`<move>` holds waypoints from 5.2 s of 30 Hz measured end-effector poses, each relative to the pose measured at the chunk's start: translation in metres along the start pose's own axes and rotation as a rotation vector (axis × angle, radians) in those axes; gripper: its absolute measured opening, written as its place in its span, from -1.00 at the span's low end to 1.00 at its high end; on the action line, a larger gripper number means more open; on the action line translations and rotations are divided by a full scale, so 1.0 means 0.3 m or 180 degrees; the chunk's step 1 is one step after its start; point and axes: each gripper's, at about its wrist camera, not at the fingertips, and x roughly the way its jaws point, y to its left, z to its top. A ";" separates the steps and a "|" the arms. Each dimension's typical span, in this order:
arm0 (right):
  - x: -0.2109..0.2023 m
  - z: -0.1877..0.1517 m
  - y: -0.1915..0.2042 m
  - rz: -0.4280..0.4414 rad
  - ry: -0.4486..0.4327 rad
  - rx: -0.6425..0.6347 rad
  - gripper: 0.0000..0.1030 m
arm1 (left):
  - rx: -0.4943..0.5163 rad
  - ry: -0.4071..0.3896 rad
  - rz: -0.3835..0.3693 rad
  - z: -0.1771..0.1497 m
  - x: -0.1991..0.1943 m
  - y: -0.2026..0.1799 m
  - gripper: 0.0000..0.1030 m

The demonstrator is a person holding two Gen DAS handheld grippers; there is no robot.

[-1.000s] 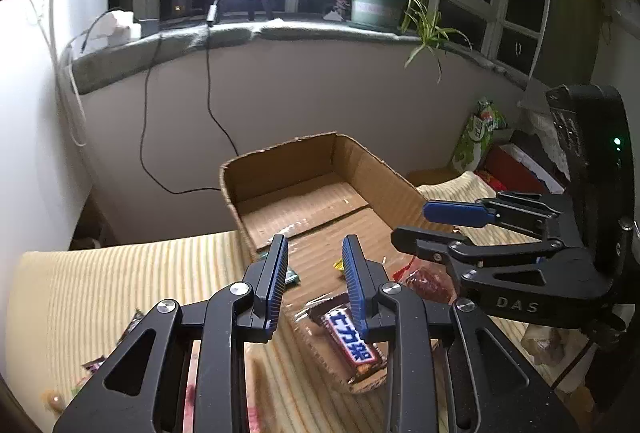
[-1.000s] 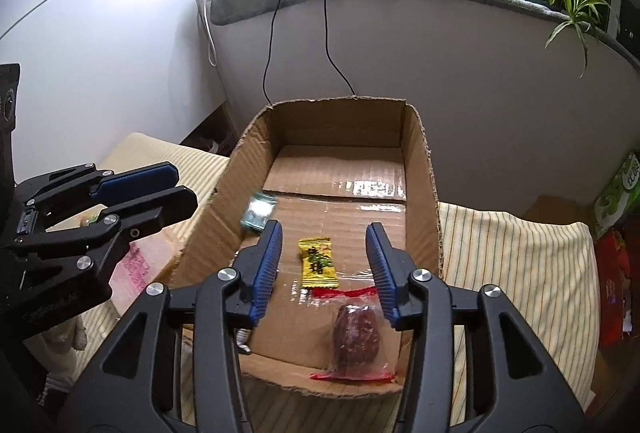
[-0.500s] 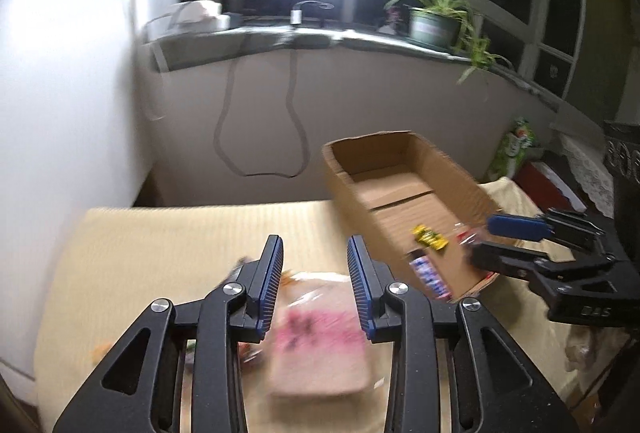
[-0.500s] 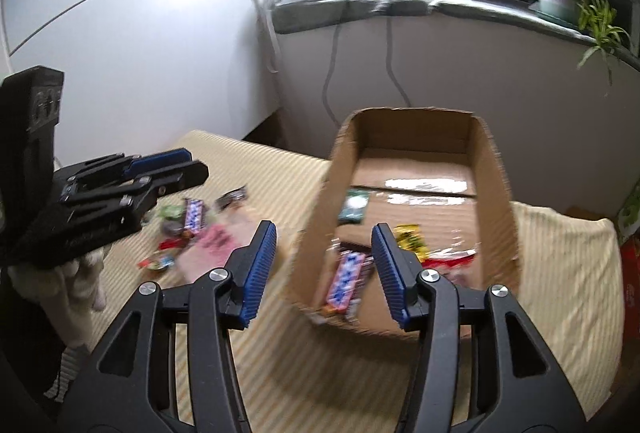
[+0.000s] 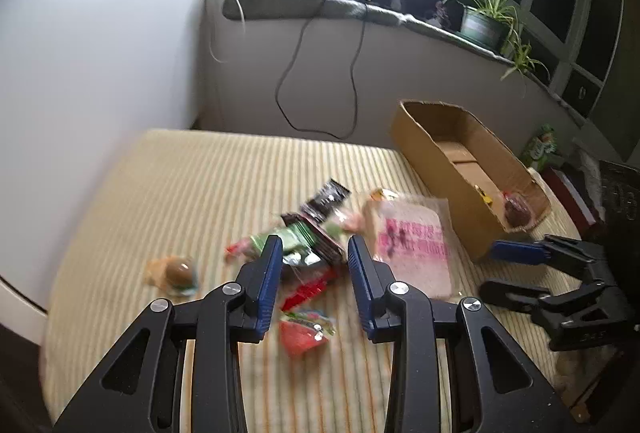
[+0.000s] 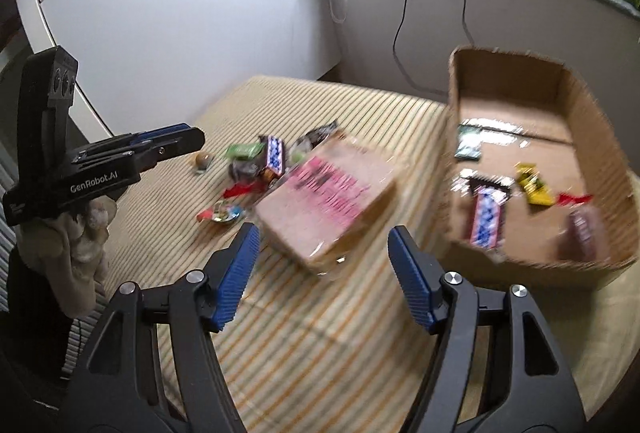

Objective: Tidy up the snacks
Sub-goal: 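Grasp the bagged pink-printed bread loaf with the left tool, then carry the bread loaf into the box and open the left tool, then move both tools back toward the remaining snacks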

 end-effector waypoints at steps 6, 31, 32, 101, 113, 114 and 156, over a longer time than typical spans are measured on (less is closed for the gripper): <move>0.076 -0.016 0.016 0.0028 0.0134 0.0046 0.35 | 0.0003 0.0201 -0.0423 -0.017 0.063 -0.044 -0.20; 0.213 -0.020 -0.002 0.0006 0.0264 0.0059 0.36 | 0.0044 0.0736 -0.0820 0.042 0.305 -0.092 0.08; 0.213 -0.019 0.002 0.0001 0.0262 0.0047 0.36 | 0.0035 0.0762 -0.0817 0.042 0.309 -0.090 0.11; -0.105 0.131 -0.436 -0.0626 -0.0265 0.0068 0.23 | 0.0642 0.0527 -0.1187 0.334 0.461 -0.616 0.06; -0.063 0.136 -0.507 -0.0638 -0.0135 0.0167 0.23 | 0.0692 0.0668 -0.1142 0.322 0.510 -0.647 0.06; -0.063 0.134 -0.508 -0.0642 -0.0132 0.0167 0.23 | 0.0692 0.0676 -0.1142 0.324 0.512 -0.647 0.06; -0.136 0.044 -0.169 -0.0352 -0.0438 -0.0108 0.27 | 0.0266 -0.0196 -0.0329 0.152 -0.053 -0.112 0.06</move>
